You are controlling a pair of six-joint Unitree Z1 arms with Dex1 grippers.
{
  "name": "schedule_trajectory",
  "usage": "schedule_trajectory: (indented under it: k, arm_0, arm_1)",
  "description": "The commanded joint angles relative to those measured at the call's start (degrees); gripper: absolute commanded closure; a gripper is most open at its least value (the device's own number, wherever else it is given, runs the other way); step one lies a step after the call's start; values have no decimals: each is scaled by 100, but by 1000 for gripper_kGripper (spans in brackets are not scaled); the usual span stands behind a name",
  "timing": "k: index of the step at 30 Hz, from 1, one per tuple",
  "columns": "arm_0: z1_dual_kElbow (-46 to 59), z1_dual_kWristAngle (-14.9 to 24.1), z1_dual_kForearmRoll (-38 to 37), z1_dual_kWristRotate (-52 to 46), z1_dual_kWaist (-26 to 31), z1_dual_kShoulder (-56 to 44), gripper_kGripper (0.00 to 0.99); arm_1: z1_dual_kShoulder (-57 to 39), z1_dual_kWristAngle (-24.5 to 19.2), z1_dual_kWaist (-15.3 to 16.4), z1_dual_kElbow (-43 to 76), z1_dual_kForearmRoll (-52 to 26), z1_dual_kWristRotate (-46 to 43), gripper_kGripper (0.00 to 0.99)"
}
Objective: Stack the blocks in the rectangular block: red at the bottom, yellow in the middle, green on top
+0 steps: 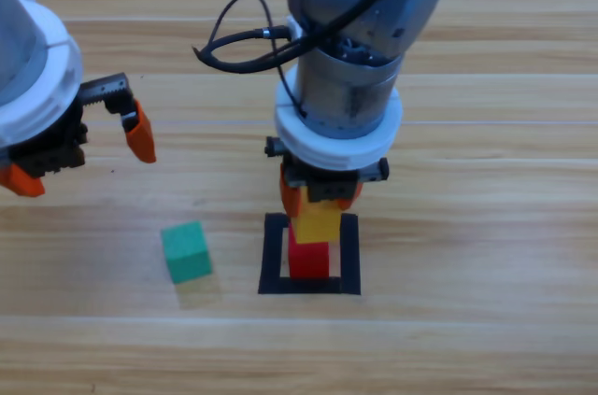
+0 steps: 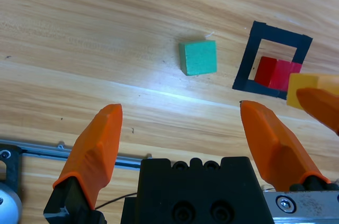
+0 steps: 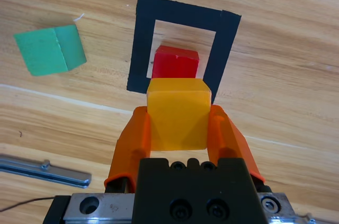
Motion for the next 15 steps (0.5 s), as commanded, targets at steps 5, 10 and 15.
schedule_trajectory:
  k: [5,10,15]
  arm_0:
    - [116,-60,-97,63,126,-156,42]
    - [116,-77,-115,72,126,-165,42]
    - [133,-77,-123,72,126,-174,42]
  arm_1:
    - [595,-192,174,-235,109,108,964]
    - [657,-209,174,-279,117,126,964]
    - [753,-218,182,-349,135,126,964]
